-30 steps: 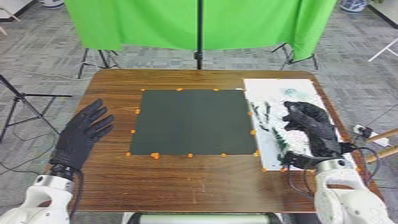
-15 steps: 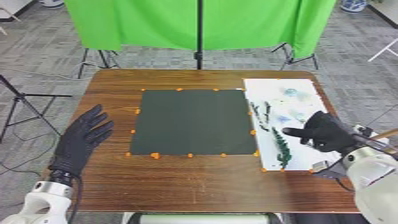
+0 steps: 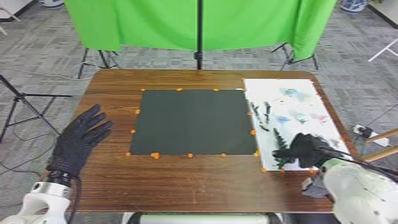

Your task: Arrange flowers

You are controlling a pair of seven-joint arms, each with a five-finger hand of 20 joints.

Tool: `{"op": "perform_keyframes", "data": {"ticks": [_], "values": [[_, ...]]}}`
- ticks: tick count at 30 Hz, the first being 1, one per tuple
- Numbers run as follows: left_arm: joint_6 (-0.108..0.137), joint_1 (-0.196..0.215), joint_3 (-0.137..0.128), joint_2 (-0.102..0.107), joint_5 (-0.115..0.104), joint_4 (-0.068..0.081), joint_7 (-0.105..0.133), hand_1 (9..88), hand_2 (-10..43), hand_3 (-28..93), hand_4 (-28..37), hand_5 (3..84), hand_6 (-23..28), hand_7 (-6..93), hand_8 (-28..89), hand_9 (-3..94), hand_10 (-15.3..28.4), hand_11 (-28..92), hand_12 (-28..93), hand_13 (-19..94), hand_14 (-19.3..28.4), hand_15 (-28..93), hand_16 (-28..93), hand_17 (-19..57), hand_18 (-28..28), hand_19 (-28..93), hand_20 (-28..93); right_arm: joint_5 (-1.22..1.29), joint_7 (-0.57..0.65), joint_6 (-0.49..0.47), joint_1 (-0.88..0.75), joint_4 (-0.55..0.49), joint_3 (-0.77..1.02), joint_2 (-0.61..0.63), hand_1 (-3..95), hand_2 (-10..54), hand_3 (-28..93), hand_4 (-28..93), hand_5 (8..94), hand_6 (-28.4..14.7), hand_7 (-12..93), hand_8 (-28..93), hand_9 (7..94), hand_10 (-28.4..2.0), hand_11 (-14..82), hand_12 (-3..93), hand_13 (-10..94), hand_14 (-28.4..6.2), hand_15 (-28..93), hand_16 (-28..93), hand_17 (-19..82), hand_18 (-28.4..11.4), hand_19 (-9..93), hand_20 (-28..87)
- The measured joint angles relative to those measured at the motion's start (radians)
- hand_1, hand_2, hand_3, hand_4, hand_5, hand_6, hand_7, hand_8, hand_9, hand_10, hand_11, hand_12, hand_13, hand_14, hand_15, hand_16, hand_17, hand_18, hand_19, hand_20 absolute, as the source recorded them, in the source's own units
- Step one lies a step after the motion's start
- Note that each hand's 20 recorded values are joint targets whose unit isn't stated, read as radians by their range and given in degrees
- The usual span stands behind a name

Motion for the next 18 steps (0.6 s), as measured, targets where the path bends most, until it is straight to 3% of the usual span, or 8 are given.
{"op": "perform_keyframes", "data": {"ticks": [10,18], "values": [[-0.002,-0.004,0.005,0.001,0.001,0.001,-0.002,25.2,-3.9,69,-28.3,27.8,3.3,19.9,-11,25.2,11.1,19,15,21,14.9,35,-3,-7.9,21.6,51,-1,-0.165,0.082,-0.081,0.059,0.004,-0.048,0.023,14.6,-9.5,68,-28,74.0,0.1,45,-16,77.8,-12.6,56.1,34.2,73,-11.0,79,30,42,-21.5,93,53],[-0.002,-0.005,0.006,0.003,0.001,0.002,-0.003,25.0,-3.7,69,-28.3,27.8,3.3,20.0,-11,25.2,11.2,20,15,21,14.9,35,-3,-8.0,21.6,52,0,-0.077,0.098,-0.172,0.087,-0.017,-0.045,0.038,16.4,-9.5,64,-28,79.0,1.0,44,-17,82.3,-11.9,55.8,34.3,77,-10.8,80,31,46,-22.2,93,58]]}}
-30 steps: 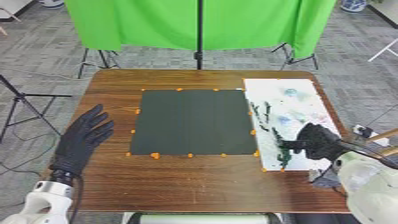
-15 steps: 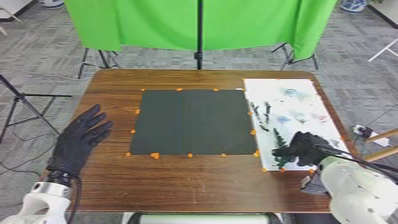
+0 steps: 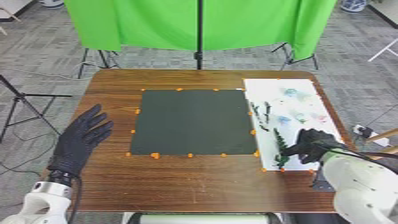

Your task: Arrange flowers

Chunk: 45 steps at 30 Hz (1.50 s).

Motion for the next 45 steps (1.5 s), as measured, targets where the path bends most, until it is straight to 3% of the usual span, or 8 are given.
{"op": "perform_keyframes", "data": {"ticks": [11,22,24,25,28,38,43,45], "values": [[0.0,0.0,0.004,0.0,-0.001,0.0,-0.002,24.6,-3.1,69,-28.3,28.2,3.5,19.6,-10,25.5,11.3,19,15,21,15.0,34,-3,-7.9,21.9,52,0,0.064,0.01,-0.027,0.045,0.007,-0.056,-0.001,19.4,-9.5,69,-28,74.9,0.8,47,-16,79.0,-11.9,57.6,36.7,74,-10.4,80,32,45,-21.6,93,58],[0.0,0.002,0.004,-0.007,-0.001,0.0,-0.006,24.5,-2.8,69,-28.3,28.3,3.4,19.7,-10,25.7,11.4,19,15,21,15.0,35,-3,-8.0,21.9,52,0,-0.031,0.042,0.013,0.079,0.029,-0.144,-0.005,25.6,-9.5,73,-28,67.6,-0.4,65,-18,75.5,-11.1,67.7,40.7,71,-11.1,84,36,42,-22.0,93,59],[0.0,0.002,0.003,-0.011,-0.001,0.0,-0.009,24.5,-2.8,69,-28.3,28.3,3.4,19.7,-10,25.8,11.3,19,15,22,15.0,35,-3,-7.9,22.0,52,0,-0.039,0.049,0.01,0.089,0.035,-0.16,-0.007,29.8,-9.5,76,-28,68.9,0.4,69,-14,77.2,-10.6,70.1,44.1,73,-10.8,86,36,43,-22.1,93,62],[0.0,0.002,0.003,-0.013,0.0,0.0,-0.011,24.5,-2.8,69,-28.3,28.4,3.4,19.7,-10,25.8,11.3,20,15,22,15.0,35,-3,-7.9,22.0,52,0,-0.044,0.051,0.008,0.095,0.038,-0.168,-0.008,31.2,-9.5,77,-28,69.3,0.8,68,-1,78.1,-10.4,70.8,45.2,73,-10.6,86,36,44,-22.3,93,63],[0.0,0.002,0.003,-0.019,0.0,0.0,-0.014,24.5,-2.7,69,-28.3,28.4,3.5,19.7,-10,25.9,11.3,20,15,22,15.0,35,-3,-8.0,21.9,52,0,-0.059,0.055,0.006,0.11,0.049,-0.193,-0.01,38.3,-9.5,75,-28,71.1,1.7,67,13,80.2,-9.9,71.7,46.9,75,-10.4,86,37,46,-22.3,93,64],[0.0,0.003,0.002,-0.024,0.001,0.0,-0.016,24.4,-2.5,69,-28.3,28.5,3.5,19.7,-11,26.1,11.4,20,15,22,15.2,35,-3,-8.0,22.0,52,0,-0.051,-0.017,0.025,0.109,0.053,-0.197,-0.023,37.6,-9.5,88,-23,76.3,-1.7,68,18,86.0,-9.5,68.5,39.0,80,-10.2,82,33,51,-21.7,93,62],[0.0,0.004,0.002,-0.025,0.0,0.0,-0.016,24.5,-2.3,69,-28.3,28.5,3.4,19.8,-11,26.0,11.3,19,15,22,15.2,35,-3,-8.0,22.0,52,0,-0.052,-0.068,0.139,0.075,0.064,-0.193,-0.022,34.6,-9.5,92,-17,81.1,-3.5,63,16,91.7,-8.3,59.8,34.0,91,-6.4,68,30,58,-20.4,93,57],[0.0,0.006,0.003,-0.025,0.0,0.0,-0.015,24.5,-2.3,69,-28.3,28.5,3.4,19.9,-11,26.0,11.3,19,15,22,15.2,35,-3,-8.0,22.0,52,0,-0.049,-0.07,0.178,0.056,0.066,-0.186,-0.021,33.5,-7.8,93,-15,82.1,-4.2,63,13,91.2,-8.3,60.6,33.5,90,-6.0,70,30,58,-19.8,93,59]]}}
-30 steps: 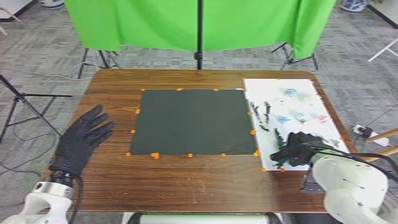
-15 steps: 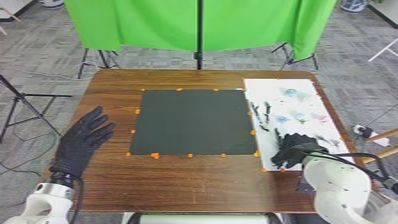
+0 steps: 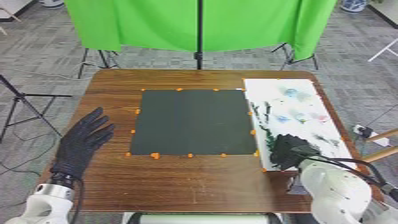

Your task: Arrange flowers

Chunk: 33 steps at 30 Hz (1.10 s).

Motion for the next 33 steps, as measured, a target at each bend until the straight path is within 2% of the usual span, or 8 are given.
{"op": "perform_keyframes", "data": {"ticks": [1,3,8,13,25,30,33], "values": [[0.0,0.001,0.0,0.0,0.0,0.0,0.0,24.6,-2.2,69,-28.3,28.5,3.4,19.9,-11,26.0,11.3,19,15,22,15.2,35,-3,-8.0,22.0,52,0,0.005,0.0,0.011,-0.008,0.0,0.005,0.0,31.5,-4.3,93,-12,83.1,-4.3,64,8,89.4,-8.3,63.8,32.3,88,-5.8,74,28,58,-18.9,93,63],[0.0,0.002,0.0,0.0,0.0,0.0,0.0,24.8,-2.1,69,-28.3,28.5,3.4,20.0,-11,25.9,11.3,19,15,22,15.1,35,-3,-8.0,22.1,52,0,0.028,0.0,0.02,-0.023,-0.002,0.02,-0.001,30.8,-2.7,93,-10,83.9,-4.7,64,6,89.4,-8.6,63.6,31.5,88,-5.6,75,27,59,-18.7,93,64],[0.0,0.003,0.0,-0.003,0.0,0.0,0.001,24.8,-2.2,70,-28.3,28.7,3.5,20.0,-11,25.9,11.3,19,15,22,15.2,36,-3,-8.0,22.1,52,0,0.154,0.03,0.02,-0.049,-0.008,0.081,-0.015,30.7,-2.5,93,-7,85.4,-5.6,62,5,90.6,-9.4,62.1,31.3,90,-5.3,74,26,60,-18.9,93,65],[0.0,0.003,-0.001,-0.003,0.0,0.0,0.002,24.9,-2.1,69,-28.3,29.0,3.6,19.9,-11,25.9,11.3,20,15,22,15.2,36,-3,-8.0,22.1,52,0,0.223,0.071,0.029,-0.068,-0.017,0.139,-0.03,31.4,-3.7,93,-3,87.8,-6.3,55,6,91.0,-9.6,60.9,31.4,90,-5.3,73,27,61,-18.9,93,65],[0.001,0.006,-0.009,-0.001,0.0,-0.003,0.004,24.9,-2.1,70,-28.3,29.3,3.8,19.7,-10,26.0,11.3,20,15,22,15.3,36,-3,-8.0,22.2,52,0,0.251,0.066,0.114,-0.068,-0.072,0.201,-0.041,32.0,-3.8,93,-1,87.7,-6.7,55,8,91.3,-9.9,60.0,31.5,90,-5.7,73,27,61,-18.9,93,66],[0.001,0.018,-0.026,0.01,0.001,-0.013,0.005,24.9,-2.2,70,-28.3,29.5,3.9,19.5,-10,26.1,11.4,20,15,22,15.3,36,-3,-8.0,22.2,52,0,0.25,0.064,0.121,-0.01,-0.072,0.175,-0.039,31.9,-3.8,93,-1,87.6,-6.8,55,8,91.3,-10.0,60.0,31.5,90,-5.6,73,27,61,-18.7,93,66],[0.001,0.035,-0.051,0.023,0.005,-0.03,0.004,24.9,-2.2,70,-28.3,29.5,3.8,19.5,-10,26.0,11.3,20,15,22,15.3,36,-3,-8.0,22.1,52,0,0.249,0.053,0.132,0.058,-0.057,0.126,-0.037,31.8,-3.6,93,-1,87.6,-6.8,55,8,91.3,-9.9,60.1,31.5,90,-5.6,73,27,61,-18.5,93,66]]}}
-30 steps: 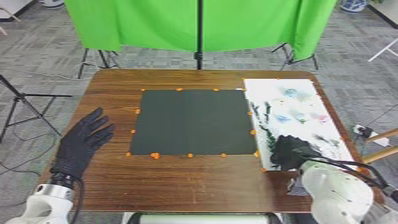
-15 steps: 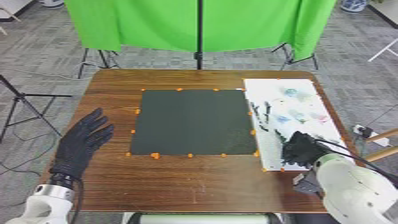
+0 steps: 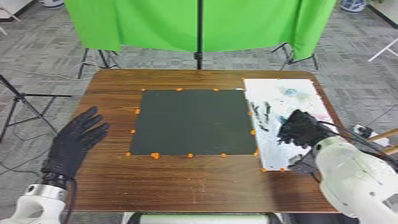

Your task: Arrange flowers

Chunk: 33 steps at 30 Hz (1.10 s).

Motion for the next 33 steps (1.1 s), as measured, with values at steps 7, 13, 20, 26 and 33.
{"op": "perform_keyframes", "data": {"ticks": [7,13,20,26,33], "values": [[-0.006,0.07,-0.101,0.048,0.051,-0.056,-0.01,24.1,-3.0,70,-28.3,29.5,3.8,19.5,-10,25.9,11.2,20,15,22,15.1,36,-3,-8.2,22.1,52,0,0.005,-0.031,0.035,0.248,0.114,-0.223,-0.021,31.8,-3.4,93,-2,87.3,-6.8,56,8,91.1,-9.9,60.2,31.6,90,-5.7,74,27,61,-18.2,93,67],[-0.022,0.141,-0.171,0.063,0.124,-0.088,-0.027,24.5,-2.9,70,-28.2,29.7,4.0,19.2,-10,26.0,11.2,20,15,22,15.1,36,-3,-8.2,22.1,52,0,0.0,-0.061,0.021,0.447,0.172,-0.399,-0.098,31.6,-3.4,93,-2,87.3,-6.6,56,7,91.1,-9.7,60.3,31.6,90,-5.5,74,27,61,-18.1,93,67],[-0.016,0.207,-0.176,0.051,0.108,-0.104,-0.027,24.9,-2.9,70,-28.2,30.4,4.0,19.4,-10,26.2,11.2,20,15,22,15.0,36,-3,-8.2,22.2,52,0,-0.052,-0.074,-0.045,0.653,0.308,-0.603,-0.24,31.5,-3.3,93,-3,87.4,-6.5,56,7,91.0,-9.5,60.3,31.6,90,-5.2,74,27,61,-18.0,93,67],[-0.002,0.21,-0.156,0.033,0.104,-0.102,-0.026,24.9,-2.8,70,-28.3,30.4,3.9,19.3,-10,26.2,11.2,20,15,22,15.1,36,-3,-8.2,22.2,52,0,-0.11,-0.067,-0.082,0.73,0.42,-0.717,-0.375,31.4,-2.8,93,-4,87.4,-6.3,56,6,91.3,-9.1,60.1,31.4,90,-4.8,74,26,61,-17.7,93,67],[0.002,0.203,-0.134,0.036,0.102,-0.101,-0.036,24.9,-2.8,70,-28.3,30.3,3.9,19.5,-10,26.2,11.2,20,15,22,14.9,36,-3,-8.2,22.2,52,1,-0.111,-0.029,-0.115,0.758,0.527,-0.805,-0.498,31.5,-2.6,93,-5,87.1,-6.1,57,5,91.6,-8.8,59.7,31.4,90,-4.4,73,26,62,-17.6,93,66]]}}
